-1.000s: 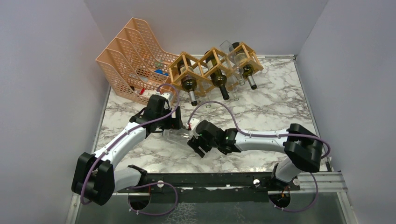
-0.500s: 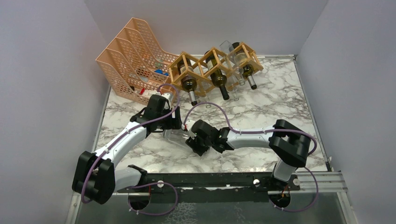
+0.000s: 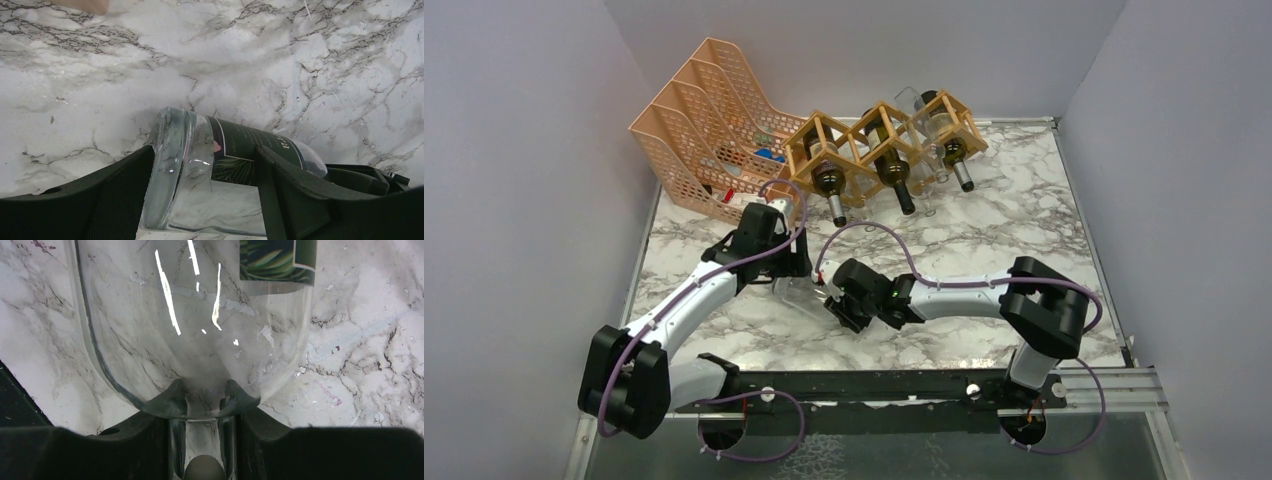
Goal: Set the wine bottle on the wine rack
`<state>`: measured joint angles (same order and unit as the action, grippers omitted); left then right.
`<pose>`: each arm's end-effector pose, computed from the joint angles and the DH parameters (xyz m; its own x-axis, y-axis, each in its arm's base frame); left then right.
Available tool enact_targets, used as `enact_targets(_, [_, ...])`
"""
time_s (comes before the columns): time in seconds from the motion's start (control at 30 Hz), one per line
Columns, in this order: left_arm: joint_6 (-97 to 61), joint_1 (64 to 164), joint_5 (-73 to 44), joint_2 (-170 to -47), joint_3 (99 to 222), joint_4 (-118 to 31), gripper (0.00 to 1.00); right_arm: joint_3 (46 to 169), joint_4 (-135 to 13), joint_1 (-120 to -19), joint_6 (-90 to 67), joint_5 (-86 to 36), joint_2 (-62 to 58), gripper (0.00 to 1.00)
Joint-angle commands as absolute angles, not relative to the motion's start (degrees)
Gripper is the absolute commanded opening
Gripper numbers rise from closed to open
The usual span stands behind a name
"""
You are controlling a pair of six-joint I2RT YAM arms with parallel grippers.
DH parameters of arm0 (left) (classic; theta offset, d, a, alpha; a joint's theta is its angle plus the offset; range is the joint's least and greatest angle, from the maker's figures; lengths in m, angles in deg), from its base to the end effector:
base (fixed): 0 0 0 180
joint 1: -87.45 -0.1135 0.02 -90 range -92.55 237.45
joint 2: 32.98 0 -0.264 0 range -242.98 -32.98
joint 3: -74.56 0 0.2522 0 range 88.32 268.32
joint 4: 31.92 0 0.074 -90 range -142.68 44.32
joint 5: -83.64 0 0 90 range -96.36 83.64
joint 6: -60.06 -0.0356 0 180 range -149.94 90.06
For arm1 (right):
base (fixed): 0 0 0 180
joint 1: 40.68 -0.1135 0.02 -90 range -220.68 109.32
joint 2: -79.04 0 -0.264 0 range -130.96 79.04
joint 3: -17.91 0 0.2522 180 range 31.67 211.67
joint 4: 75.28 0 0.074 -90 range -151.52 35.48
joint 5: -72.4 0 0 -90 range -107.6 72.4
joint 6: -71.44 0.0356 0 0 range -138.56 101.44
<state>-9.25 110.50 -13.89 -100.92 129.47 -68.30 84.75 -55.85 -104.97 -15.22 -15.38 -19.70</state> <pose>0.2169 -0.0973 0.2183 -0.8186 -0.0324 -0.5735 0.1896 0.9272 -0.3230 0.1499 0.3082 0.1556 -0.3900 -0.6757 -0.6255 -0.8686 0.4955 0.0062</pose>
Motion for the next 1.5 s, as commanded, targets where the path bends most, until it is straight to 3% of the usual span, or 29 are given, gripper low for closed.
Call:
enact_targets(0.0, [-6.12,111.62,-15.34,-97.60,130.73,-72.05,0.77,85.17,-58.98,-104.58,-13.27,-14.79,-16.66,0.01])
enact_targets(0.13, [-3.99,111.62,-8.75,-94.29,131.81,-72.58,0.84,83.83,-57.87,-104.61,-12.47,-15.90,-10.93,0.01])
enact_targets(0.57, [-1.85,111.62,5.04,-84.16,140.11,-76.41,0.92,84.37,-51.92,-104.60,-10.24,-16.64,4.59,0.01])
enact_targets(0.73, [0.57,111.62,8.46,-82.27,145.89,-80.42,0.99,88.55,-49.54,-104.58,-7.20,-12.86,9.28,0.01])
enact_targets(0.9, [5.08,111.63,13.80,-81.32,150.95,-84.98,0.99,94.95,-45.70,-104.58,-3.58,-5.98,11.36,0.01])
enact_targets(1.1, [2.00,111.62,13.10,-79.49,151.02,-85.72,0.99,104.00,-43.85,-104.65,-1.02,0.91,11.26,0.01])
enact_targets(1.3, [-3.76,111.62,6.49,-78.77,145.51,-81.77,0.99,119.22,-37.98,-103.66,-1.00,11.77,2.15,0.01])
enact_targets(1.47, [-5.81,111.64,5.31,-78.21,142.07,-78.65,0.99,130.45,-33.67,-96.75,2.65,9.39,-5.98,0.01])
